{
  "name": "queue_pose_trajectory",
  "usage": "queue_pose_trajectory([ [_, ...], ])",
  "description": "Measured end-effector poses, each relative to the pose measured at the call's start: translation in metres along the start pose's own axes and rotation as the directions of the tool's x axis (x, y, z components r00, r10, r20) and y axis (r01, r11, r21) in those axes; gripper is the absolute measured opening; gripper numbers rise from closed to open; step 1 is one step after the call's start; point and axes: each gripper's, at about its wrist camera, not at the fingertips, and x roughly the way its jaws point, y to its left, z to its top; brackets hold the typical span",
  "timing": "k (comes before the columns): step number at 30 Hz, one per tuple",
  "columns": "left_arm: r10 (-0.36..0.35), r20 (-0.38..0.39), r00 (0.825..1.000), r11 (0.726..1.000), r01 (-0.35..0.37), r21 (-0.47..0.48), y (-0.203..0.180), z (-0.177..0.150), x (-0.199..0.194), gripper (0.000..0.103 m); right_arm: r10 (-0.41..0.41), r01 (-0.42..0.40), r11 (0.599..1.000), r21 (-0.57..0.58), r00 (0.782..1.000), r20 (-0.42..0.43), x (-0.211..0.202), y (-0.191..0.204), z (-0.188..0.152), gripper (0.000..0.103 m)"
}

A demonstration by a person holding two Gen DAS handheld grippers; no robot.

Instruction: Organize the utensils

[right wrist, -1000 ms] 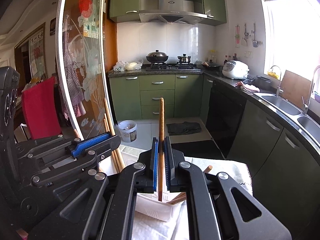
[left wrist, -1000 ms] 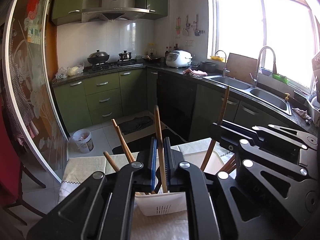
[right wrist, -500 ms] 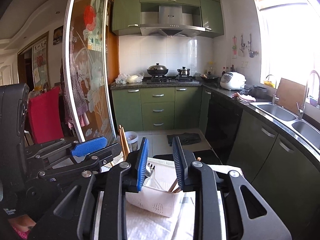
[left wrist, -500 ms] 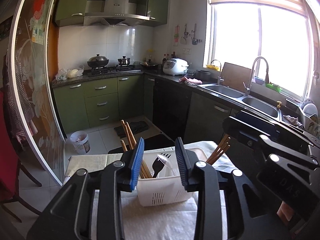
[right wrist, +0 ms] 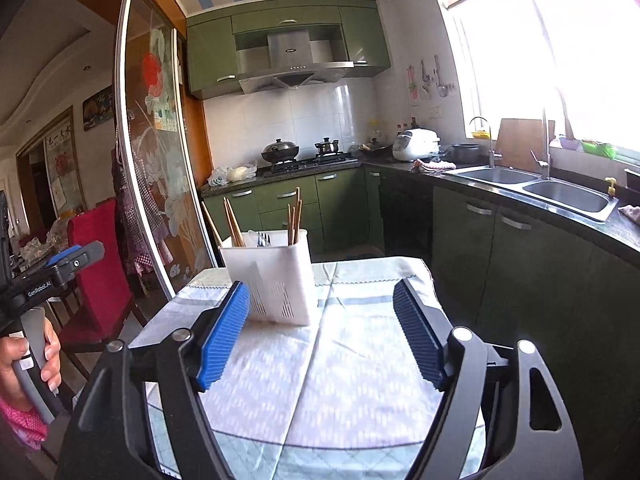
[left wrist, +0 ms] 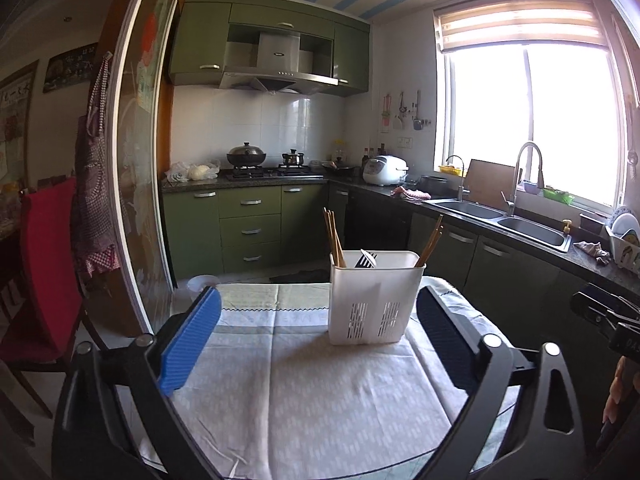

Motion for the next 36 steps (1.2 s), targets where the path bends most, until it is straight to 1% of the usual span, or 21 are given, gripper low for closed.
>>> queue_pose_trajectory([
  [2,0.013,0.023,1.000,1.000,-0.013,0.007,-0.002,-0.007,-0.019,0.096,0.007,-0.007,1.000,-0.024,1.000,0.017,-0.021,0.004,-0.012,0.094],
  [4,0.003,0.022,1.000,1.000,-0.003,0.015,-0.004,-0.014,-0.033,0.096,0.015,-0.014,0.999,-0.052,1.000,0.027,-0.040,0.013,-0.023,0.098],
  [8,-0.042,0.000,0.999,0.999,0.042,-0.025,-0.004,-0.028,-0.050,0.096,0.028,-0.023,0.996,-0.089,0.998,0.051,-0.066,0.027,-0.038,0.098],
  [10,-0.049,-0.009,0.999,0.998,0.048,-0.048,-0.002,-0.035,-0.054,0.096,0.023,-0.018,0.995,-0.095,0.998,0.055,-0.073,0.030,-0.042,0.098],
  [12,-0.039,-0.025,0.999,0.998,0.038,-0.053,0.000,-0.042,-0.056,0.096,0.035,-0.031,0.995,-0.093,0.999,0.040,-0.073,0.033,-0.044,0.098],
  [14,-0.019,-0.043,0.999,0.999,0.017,-0.036,0.001,-0.048,-0.057,0.096,0.033,-0.031,0.996,-0.086,0.999,0.022,-0.066,0.035,-0.041,0.098],
  [17,0.024,-0.055,0.998,1.000,-0.024,0.000,0.004,-0.055,-0.061,0.096,0.014,-0.012,0.996,-0.089,1.000,0.020,-0.062,0.036,-0.039,0.098],
  [20,0.039,-0.059,0.997,0.999,-0.039,0.007,0.006,-0.060,-0.067,0.096,0.001,0.001,0.996,-0.090,1.000,0.017,-0.059,0.034,-0.036,0.098],
  [25,0.038,-0.067,0.997,0.999,-0.039,-0.016,0.011,-0.066,-0.077,0.096,-0.012,0.013,0.994,-0.110,1.000,0.014,-0.062,0.036,-0.040,0.098],
  [36,0.020,-0.066,0.998,0.999,-0.022,-0.034,0.014,-0.068,-0.089,0.096,-0.001,0.002,0.993,-0.119,1.000,0.010,-0.065,0.039,-0.042,0.098],
])
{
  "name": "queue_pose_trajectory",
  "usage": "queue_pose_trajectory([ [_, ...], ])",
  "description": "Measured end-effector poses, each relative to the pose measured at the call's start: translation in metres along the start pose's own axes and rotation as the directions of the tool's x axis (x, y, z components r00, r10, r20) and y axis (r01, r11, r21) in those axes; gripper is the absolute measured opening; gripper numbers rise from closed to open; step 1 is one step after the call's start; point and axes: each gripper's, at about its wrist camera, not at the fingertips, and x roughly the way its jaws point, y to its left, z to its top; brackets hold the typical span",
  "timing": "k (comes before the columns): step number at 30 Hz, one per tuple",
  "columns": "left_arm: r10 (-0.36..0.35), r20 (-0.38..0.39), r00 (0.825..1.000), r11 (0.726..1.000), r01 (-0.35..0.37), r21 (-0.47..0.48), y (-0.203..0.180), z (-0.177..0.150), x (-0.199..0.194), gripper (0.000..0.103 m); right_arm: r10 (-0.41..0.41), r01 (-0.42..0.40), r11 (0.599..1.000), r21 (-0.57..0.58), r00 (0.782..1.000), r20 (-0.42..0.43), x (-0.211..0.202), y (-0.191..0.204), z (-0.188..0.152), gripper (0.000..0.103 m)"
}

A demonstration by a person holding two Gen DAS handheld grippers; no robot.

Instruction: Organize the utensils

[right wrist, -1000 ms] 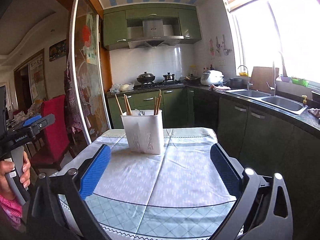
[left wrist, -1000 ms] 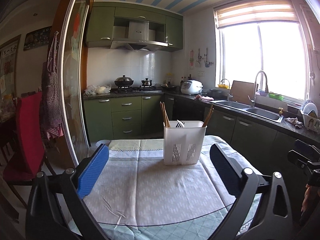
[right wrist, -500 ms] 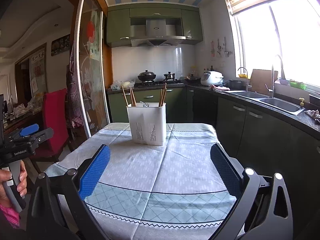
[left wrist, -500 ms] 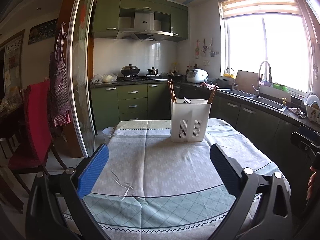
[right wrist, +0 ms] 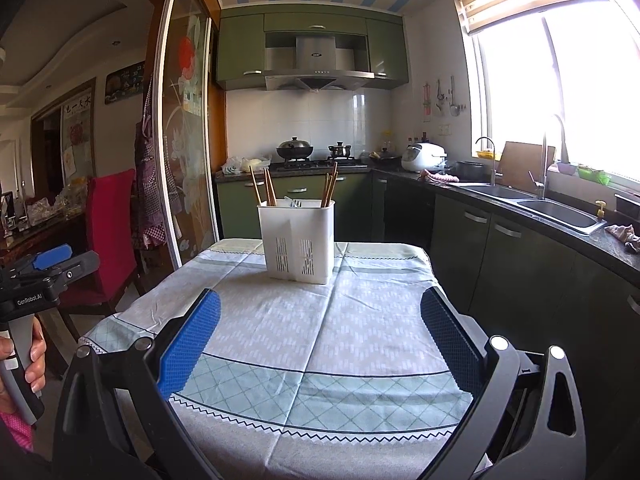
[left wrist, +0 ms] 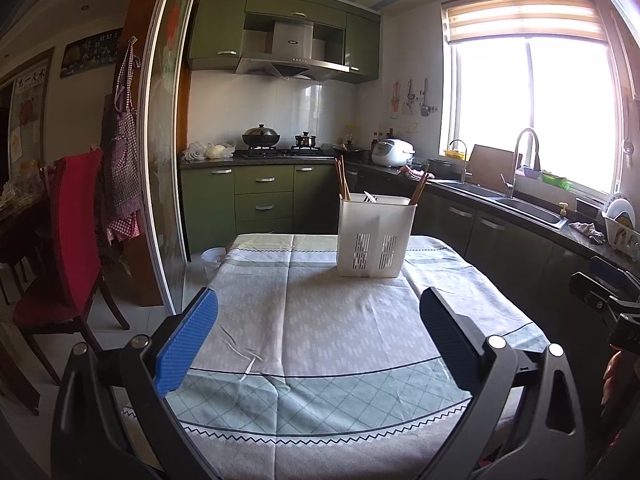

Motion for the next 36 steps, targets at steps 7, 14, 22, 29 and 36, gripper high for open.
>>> queue_pose_trajectory([
  [7,-0.006,-0.009,1.000,1.000,0.005,-0.010,0.0032,0.0007,0.0032,0.096,0.003,-0.003,1.000,-0.004,1.000,-0.009,0.0043,0.0017,-0.0002,0.098],
  [14,-0.008,-0.018,1.000,1.000,0.008,-0.018,0.0061,0.0001,0.0063,0.096,0.008,-0.008,1.000,0.000,1.000,-0.020,0.0088,0.0014,-0.0019,0.098],
  [22,-0.012,-0.016,1.000,1.000,0.011,-0.014,0.0052,-0.0007,0.0058,0.096,0.009,-0.009,1.000,0.001,1.000,-0.022,0.0100,0.0016,-0.0022,0.098],
  [29,-0.018,-0.013,1.000,1.000,0.018,-0.012,0.0031,0.0001,0.0051,0.096,0.014,-0.014,1.000,0.001,1.000,-0.020,0.0095,0.0025,-0.0032,0.098],
  [36,-0.013,-0.040,0.999,1.000,0.013,-0.008,0.0023,0.0020,0.0088,0.096,0.016,-0.016,1.000,0.001,1.000,-0.020,0.0095,0.0026,-0.0044,0.098],
])
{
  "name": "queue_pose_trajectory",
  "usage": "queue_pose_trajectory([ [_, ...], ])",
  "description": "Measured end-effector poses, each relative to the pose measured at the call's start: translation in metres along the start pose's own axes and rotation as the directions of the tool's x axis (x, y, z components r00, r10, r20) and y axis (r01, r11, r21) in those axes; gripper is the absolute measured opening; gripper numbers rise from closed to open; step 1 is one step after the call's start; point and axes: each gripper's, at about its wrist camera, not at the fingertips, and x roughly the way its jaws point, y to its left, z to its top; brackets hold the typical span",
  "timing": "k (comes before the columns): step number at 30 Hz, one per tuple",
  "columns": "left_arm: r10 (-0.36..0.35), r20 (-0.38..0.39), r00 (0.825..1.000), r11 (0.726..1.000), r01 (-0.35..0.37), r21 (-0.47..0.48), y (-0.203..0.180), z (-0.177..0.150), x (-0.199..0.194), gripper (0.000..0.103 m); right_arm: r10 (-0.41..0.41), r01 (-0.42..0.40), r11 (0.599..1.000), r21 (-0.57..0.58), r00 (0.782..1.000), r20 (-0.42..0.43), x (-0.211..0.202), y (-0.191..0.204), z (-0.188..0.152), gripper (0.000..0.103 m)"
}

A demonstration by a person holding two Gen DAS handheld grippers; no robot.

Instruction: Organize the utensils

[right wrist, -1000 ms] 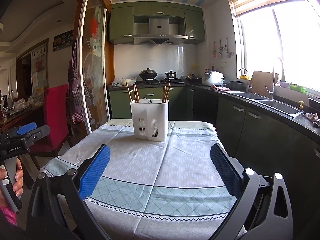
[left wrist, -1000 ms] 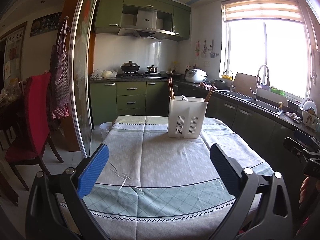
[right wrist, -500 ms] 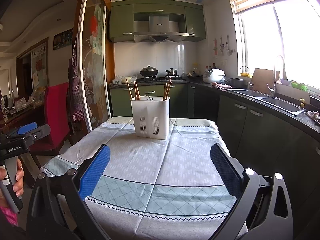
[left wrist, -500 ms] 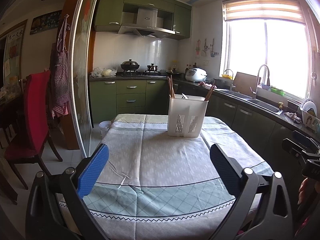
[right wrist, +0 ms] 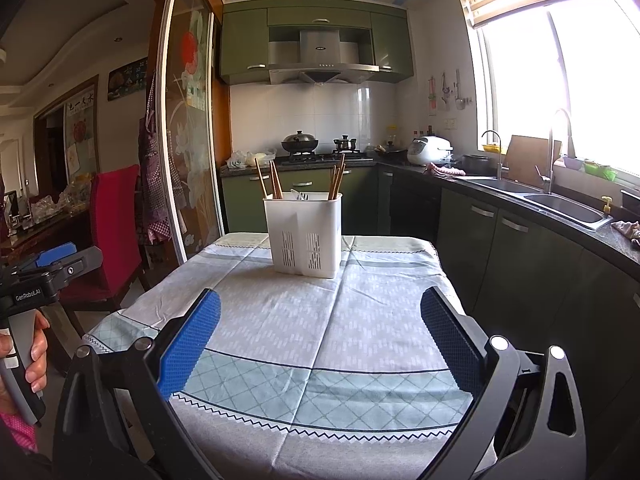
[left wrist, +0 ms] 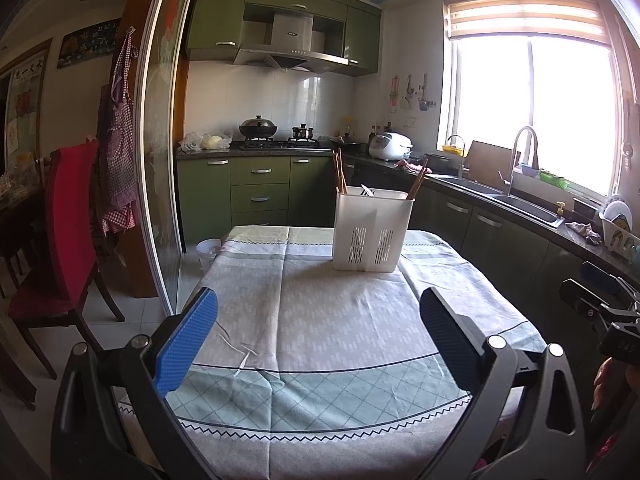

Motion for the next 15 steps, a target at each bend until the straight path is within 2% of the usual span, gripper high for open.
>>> queue_pose_trajectory([
  [15,-0.007,-0.006,1.000,1.000,0.007,-0.009,0.0004,0.0001,0.0024,0.096,0.006,-0.006,1.000,0.000,1.000,-0.005,0.0013,0.0002,-0.0024,0.098],
])
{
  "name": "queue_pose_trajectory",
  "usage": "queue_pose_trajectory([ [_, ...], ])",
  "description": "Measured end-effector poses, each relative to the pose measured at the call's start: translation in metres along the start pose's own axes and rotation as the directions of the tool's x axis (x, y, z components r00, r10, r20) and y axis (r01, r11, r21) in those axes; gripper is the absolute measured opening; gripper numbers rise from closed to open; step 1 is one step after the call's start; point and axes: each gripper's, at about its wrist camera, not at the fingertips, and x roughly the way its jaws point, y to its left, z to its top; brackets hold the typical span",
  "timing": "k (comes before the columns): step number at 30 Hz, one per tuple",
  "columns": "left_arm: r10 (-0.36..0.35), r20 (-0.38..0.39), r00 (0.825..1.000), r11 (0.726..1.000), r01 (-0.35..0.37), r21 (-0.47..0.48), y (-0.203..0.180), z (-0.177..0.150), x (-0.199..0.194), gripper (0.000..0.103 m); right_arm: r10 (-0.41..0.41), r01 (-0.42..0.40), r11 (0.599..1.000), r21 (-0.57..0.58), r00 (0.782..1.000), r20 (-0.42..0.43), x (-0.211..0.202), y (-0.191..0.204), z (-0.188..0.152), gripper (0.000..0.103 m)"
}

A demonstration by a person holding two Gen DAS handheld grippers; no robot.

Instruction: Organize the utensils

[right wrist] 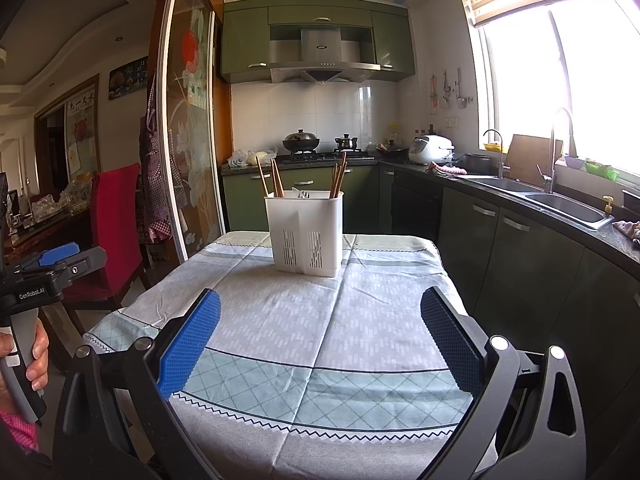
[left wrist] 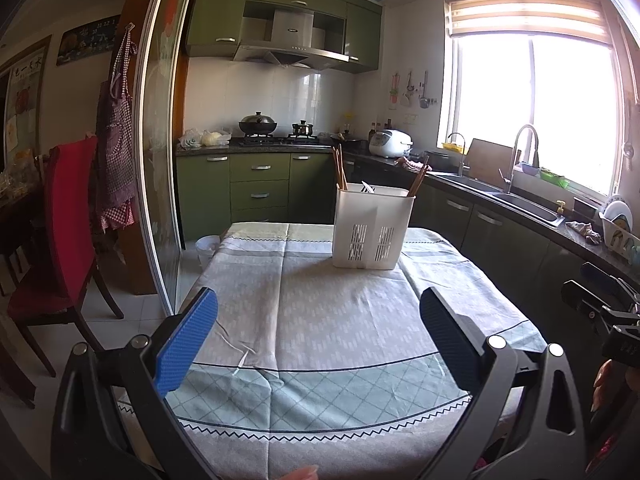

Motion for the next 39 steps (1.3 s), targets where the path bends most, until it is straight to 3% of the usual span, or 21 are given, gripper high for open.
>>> queue_pose_trajectory([
  [39,0.000,-0.017,1.000,1.000,0.000,-0.029,0.010,-0.001,0.011,0.096,0.015,-0.016,1.000,-0.011,1.000,-0.025,0.005,-0.003,-0.002,0.098],
])
